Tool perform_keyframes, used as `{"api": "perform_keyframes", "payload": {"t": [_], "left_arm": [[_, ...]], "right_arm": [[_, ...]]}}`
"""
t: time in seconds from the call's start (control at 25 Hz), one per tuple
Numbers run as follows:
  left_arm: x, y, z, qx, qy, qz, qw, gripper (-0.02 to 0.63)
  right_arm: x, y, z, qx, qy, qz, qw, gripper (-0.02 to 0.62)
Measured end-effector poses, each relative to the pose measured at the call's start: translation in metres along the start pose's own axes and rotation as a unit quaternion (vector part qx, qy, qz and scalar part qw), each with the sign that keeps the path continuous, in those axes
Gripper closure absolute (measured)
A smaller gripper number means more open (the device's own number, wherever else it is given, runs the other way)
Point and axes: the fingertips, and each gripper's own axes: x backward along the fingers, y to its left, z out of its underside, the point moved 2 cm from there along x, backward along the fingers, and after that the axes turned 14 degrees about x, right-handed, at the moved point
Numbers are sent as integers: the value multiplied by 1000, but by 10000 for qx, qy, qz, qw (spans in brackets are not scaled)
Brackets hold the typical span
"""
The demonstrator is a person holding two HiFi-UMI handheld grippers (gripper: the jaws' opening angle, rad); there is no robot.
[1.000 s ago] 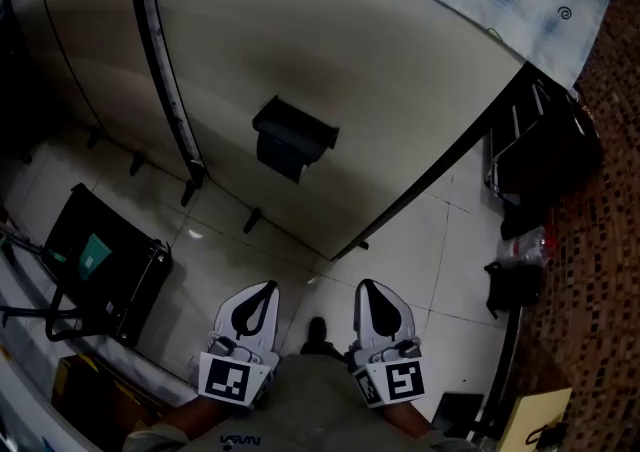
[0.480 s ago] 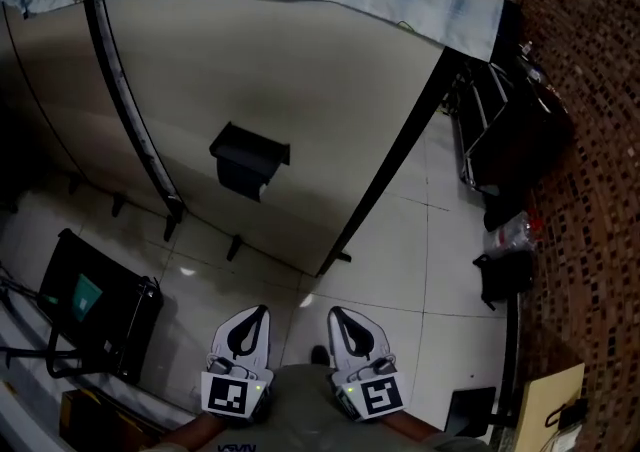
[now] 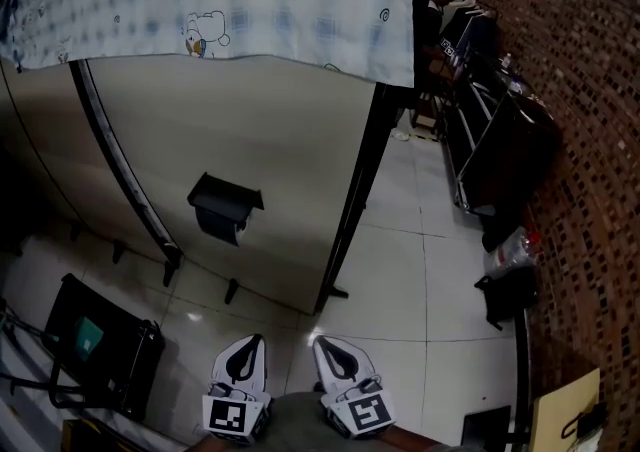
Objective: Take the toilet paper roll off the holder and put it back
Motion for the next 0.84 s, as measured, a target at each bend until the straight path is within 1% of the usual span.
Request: {"api": "perform_keyframes", "payload": {"t": [0.32, 0.84], "left_arm": [[-5, -8, 1, -15, 41, 9, 10000, 598], [4, 5, 7, 112, 45, 0, 9999, 598]], "right_arm": [[2, -10, 1, -30, 22, -18, 10000, 592], [-4, 5, 6, -11, 165, -54, 9998, 592]]}}
